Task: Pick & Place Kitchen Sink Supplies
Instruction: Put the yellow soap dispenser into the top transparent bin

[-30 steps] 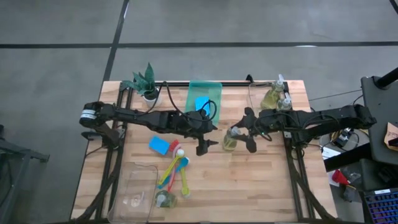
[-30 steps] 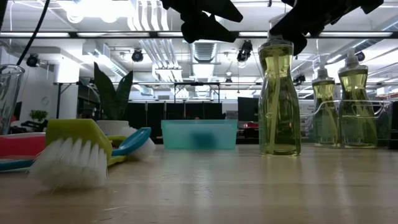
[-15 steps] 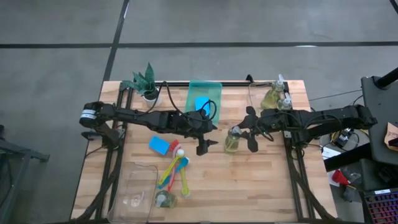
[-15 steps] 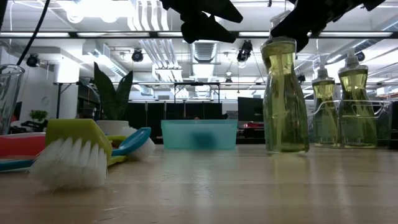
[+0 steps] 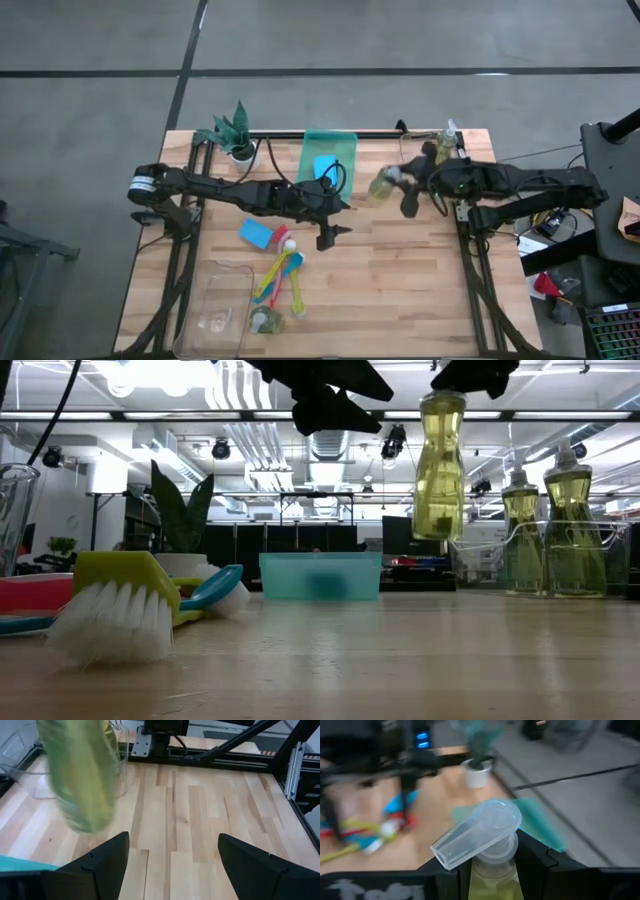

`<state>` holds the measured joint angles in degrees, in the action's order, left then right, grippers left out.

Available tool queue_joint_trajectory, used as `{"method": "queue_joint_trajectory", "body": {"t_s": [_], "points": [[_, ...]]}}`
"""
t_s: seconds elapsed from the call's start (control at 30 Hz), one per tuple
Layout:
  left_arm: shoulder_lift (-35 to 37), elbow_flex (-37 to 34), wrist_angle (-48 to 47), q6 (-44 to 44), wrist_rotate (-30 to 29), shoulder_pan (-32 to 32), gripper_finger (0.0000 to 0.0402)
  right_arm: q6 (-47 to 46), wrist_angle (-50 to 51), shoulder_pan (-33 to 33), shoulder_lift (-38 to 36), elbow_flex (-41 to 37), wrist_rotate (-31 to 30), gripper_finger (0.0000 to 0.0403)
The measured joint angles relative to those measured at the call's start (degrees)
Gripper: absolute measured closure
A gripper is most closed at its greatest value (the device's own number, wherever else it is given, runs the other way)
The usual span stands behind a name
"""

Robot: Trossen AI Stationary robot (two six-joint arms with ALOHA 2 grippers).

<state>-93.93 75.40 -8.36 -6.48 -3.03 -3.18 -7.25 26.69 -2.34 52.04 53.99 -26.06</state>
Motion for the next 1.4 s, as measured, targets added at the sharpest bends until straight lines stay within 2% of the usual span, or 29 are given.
{"method": "queue_joint_trajectory", "body": {"t_s": [0.1,0.3,0.43,0.5,0.93,1.4], "points": [[0.0,-0.3,0.45,0.0,0.0,0.01,0.0104,-0.82,1.69,0.04,-0.52,2.19,-5.6,0.0293],[0.0,-0.7,0.79,-1.14,0.0,0.0,0.0106,-5.5,8.76,-0.01,-1.71,6.26,-21.93,0.0293],[0.0,-0.7,0.77,-1.55,0.0,0.0,0.0104,-7.0,9.96,0.09,-2.25,6.26,-31.96,0.0293],[0.0,-0.7,0.79,-2.12,0.0,0.0,0.0104,-7.36,9.58,0.6,-2.83,5.41,-34.41,0.0293],[0.0,-0.7,1.17,-3.72,0.0,0.0,0.0106,-15.34,11.97,8.47,-5.25,-1.94,-33.77,0.029],[0.0,-0.7,1.55,-4.17,0.0,-0.04,0.0104,-15.3,0.89,13.57,-5.29,-13.75,-31.28,0.029]]}}
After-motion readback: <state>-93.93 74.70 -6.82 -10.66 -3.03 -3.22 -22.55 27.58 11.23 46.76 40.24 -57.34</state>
